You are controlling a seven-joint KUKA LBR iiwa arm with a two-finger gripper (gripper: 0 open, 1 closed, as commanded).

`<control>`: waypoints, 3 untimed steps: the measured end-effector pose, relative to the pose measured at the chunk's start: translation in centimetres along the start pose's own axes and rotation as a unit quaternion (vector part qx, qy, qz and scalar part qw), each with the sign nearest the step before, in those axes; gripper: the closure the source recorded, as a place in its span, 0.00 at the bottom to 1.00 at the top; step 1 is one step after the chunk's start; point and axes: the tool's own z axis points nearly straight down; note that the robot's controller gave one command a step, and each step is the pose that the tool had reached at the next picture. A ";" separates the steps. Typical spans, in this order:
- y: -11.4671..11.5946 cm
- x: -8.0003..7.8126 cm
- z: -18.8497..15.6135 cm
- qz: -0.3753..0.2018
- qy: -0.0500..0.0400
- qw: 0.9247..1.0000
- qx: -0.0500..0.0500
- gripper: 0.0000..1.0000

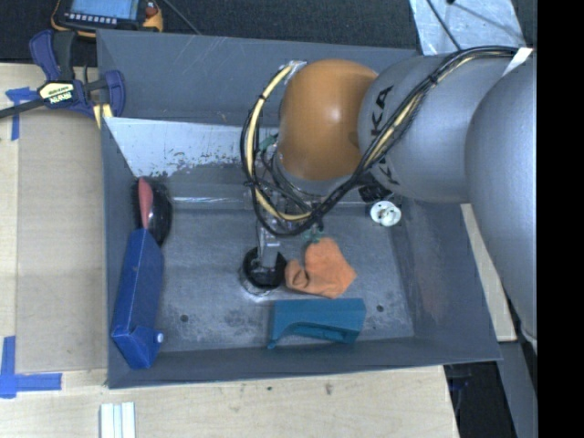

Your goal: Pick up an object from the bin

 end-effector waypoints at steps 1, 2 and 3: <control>-0.1 -0.2 -0.5 0.001 -0.004 1.000 0.000 0.00; -1.6 0.4 0.1 -0.049 -0.004 0.999 0.000 0.00; -2.9 1.3 0.3 -0.025 -0.003 1.000 0.000 0.00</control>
Offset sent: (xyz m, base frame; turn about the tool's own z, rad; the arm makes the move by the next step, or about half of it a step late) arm -0.0093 -0.0276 -0.0058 -0.1556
